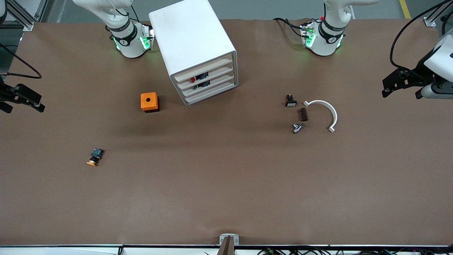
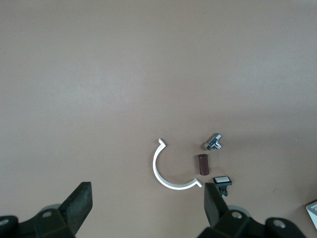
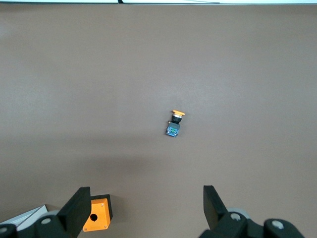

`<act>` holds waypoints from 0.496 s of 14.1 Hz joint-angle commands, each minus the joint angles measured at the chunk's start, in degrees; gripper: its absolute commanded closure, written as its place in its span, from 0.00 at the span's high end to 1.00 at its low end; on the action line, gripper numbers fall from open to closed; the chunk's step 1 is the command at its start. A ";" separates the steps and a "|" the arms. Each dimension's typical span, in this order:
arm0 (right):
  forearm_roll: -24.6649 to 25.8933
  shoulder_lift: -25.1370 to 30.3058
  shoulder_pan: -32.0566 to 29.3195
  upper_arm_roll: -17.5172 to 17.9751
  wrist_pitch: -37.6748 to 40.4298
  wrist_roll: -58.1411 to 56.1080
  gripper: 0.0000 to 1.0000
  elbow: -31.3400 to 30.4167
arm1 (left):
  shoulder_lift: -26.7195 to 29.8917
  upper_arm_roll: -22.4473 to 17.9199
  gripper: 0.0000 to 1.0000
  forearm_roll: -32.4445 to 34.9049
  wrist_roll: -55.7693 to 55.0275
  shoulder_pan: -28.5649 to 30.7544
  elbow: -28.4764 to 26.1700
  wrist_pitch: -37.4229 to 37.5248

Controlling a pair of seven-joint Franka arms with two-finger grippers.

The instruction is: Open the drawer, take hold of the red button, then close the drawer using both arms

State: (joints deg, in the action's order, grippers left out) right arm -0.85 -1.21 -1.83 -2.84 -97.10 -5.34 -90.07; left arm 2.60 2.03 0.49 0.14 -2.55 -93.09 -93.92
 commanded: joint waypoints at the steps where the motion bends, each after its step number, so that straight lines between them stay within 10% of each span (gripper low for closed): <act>1: 0.68 -0.02 -0.10 0.12 0.07 -0.46 1.00 0.51 | -0.40 0.25 0.99 0.30 -0.06 0.44 1.24 1.46; 7: 0.68 -0.11 -0.10 0.12 0.07 -0.37 1.00 0.51 | -1.18 0.16 0.99 0.30 -0.41 0.35 1.59 1.64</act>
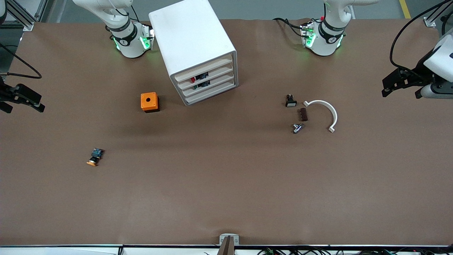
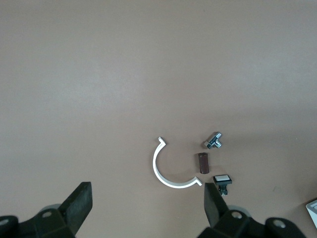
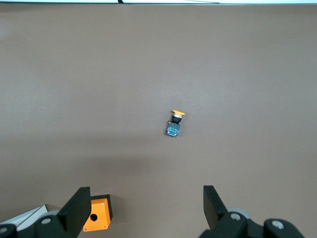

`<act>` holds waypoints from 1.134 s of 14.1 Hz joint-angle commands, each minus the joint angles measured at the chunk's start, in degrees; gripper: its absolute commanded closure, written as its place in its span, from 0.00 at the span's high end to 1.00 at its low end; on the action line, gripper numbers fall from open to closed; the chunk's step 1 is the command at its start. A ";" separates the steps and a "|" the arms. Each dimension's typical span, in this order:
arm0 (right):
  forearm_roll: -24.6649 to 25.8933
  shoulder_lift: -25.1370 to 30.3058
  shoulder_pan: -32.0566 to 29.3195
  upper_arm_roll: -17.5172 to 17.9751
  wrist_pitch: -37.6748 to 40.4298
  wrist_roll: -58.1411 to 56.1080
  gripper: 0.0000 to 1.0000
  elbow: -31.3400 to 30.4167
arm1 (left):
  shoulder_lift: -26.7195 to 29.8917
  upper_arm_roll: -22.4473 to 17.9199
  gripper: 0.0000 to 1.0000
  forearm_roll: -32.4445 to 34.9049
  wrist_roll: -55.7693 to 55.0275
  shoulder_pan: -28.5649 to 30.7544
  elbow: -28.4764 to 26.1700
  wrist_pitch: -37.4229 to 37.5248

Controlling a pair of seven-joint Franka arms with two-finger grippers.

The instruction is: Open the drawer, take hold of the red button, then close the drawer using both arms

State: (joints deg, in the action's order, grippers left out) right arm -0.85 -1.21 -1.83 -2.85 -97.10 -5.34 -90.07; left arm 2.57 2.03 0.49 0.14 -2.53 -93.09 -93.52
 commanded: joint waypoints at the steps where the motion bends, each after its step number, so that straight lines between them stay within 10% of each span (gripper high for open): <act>1: 0.68 -0.11 -0.10 0.12 0.07 -0.37 1.00 0.51 | -1.68 0.17 0.99 0.74 -0.58 0.34 1.68 1.32; 16: 0.68 -0.11 -0.10 0.12 -0.02 -0.37 1.00 0.51 | -19.59 3.86 0.99 -4.77 -32.71 -8.44 7.09 8.50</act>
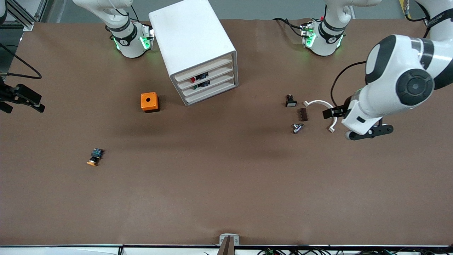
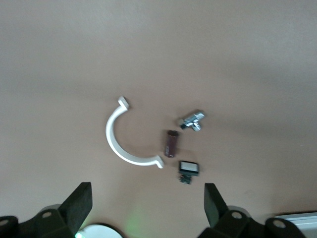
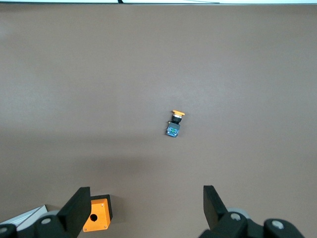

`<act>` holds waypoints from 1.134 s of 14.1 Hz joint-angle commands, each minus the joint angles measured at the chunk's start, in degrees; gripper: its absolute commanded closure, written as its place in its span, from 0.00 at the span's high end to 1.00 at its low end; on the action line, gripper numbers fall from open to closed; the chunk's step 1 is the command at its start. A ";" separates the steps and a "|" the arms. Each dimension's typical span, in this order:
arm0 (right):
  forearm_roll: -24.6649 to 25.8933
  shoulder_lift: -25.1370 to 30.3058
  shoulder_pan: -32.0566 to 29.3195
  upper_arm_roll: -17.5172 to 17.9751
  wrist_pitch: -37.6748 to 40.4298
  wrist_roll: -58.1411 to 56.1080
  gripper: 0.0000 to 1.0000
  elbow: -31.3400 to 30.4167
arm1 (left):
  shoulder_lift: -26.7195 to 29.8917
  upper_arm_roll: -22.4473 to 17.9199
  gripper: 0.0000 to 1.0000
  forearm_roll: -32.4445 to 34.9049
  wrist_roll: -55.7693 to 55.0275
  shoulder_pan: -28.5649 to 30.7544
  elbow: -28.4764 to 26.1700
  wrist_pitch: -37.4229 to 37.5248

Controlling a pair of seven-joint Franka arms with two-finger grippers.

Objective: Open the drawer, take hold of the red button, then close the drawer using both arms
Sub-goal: 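Move the left gripper toward the white cabinet's drawer handle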

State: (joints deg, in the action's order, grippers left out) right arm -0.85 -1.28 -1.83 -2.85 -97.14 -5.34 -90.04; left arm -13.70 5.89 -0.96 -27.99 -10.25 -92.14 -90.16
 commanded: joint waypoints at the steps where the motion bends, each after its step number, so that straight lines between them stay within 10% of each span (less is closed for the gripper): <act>1: 0.68 -0.04 -0.10 0.12 0.02 -0.37 1.00 0.48 | -6.39 0.00 0.99 -7.17 -9.31 -1.17 10.27 8.30; 16: 0.68 -0.04 -0.01 0.12 0.02 -0.29 1.00 0.48 | -28.30 4.12 0.99 -34.53 -81.75 -8.56 19.28 14.38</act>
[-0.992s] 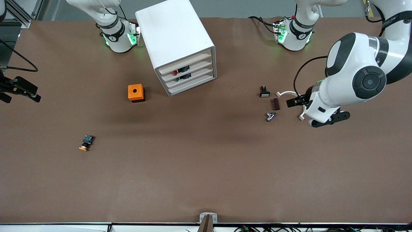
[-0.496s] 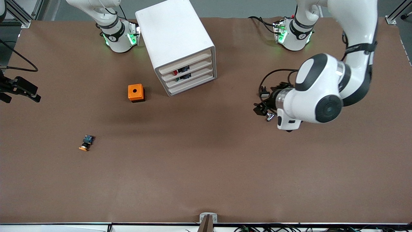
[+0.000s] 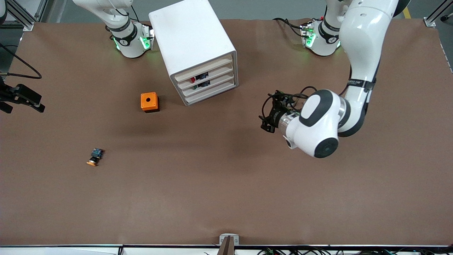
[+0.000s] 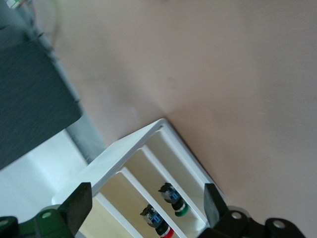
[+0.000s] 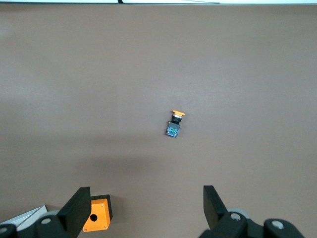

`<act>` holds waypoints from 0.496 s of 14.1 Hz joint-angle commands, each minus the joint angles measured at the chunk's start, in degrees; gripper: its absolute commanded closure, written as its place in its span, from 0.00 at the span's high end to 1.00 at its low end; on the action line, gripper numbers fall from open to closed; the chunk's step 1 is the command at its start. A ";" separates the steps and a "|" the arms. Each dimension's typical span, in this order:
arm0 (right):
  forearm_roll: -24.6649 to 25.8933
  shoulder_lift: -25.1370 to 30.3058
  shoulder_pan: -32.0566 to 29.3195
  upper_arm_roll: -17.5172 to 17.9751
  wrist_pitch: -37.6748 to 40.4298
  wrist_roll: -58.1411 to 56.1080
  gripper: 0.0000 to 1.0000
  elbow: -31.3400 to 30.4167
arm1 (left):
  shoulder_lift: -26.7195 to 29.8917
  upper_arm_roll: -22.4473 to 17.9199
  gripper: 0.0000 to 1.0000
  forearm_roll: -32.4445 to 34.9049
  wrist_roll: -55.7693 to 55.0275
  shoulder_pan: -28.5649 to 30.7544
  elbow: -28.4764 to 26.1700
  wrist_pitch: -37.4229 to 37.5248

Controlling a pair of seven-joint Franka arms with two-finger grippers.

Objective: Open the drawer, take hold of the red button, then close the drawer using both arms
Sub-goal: 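Move the left gripper toward the white cabinet's drawer handle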

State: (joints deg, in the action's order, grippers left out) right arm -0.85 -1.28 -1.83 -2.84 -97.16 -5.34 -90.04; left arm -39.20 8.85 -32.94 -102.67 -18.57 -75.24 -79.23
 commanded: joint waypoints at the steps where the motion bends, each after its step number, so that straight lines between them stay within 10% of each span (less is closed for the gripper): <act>1: 0.67 -0.04 -0.01 0.11 0.04 -0.20 1.00 0.48 | -3.60 1.17 0.99 -4.74 -9.89 -0.41 2.21 4.17; 7: 0.67 -0.04 -0.01 0.11 0.04 -0.20 1.00 0.48 | -11.50 1.26 0.99 -15.03 -26.50 -2.87 2.03 6.72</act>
State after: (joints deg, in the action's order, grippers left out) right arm -0.85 -1.28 -1.83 -2.84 -97.16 -5.34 -90.03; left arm -46.94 10.15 -44.37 -124.18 -20.84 -75.12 -74.72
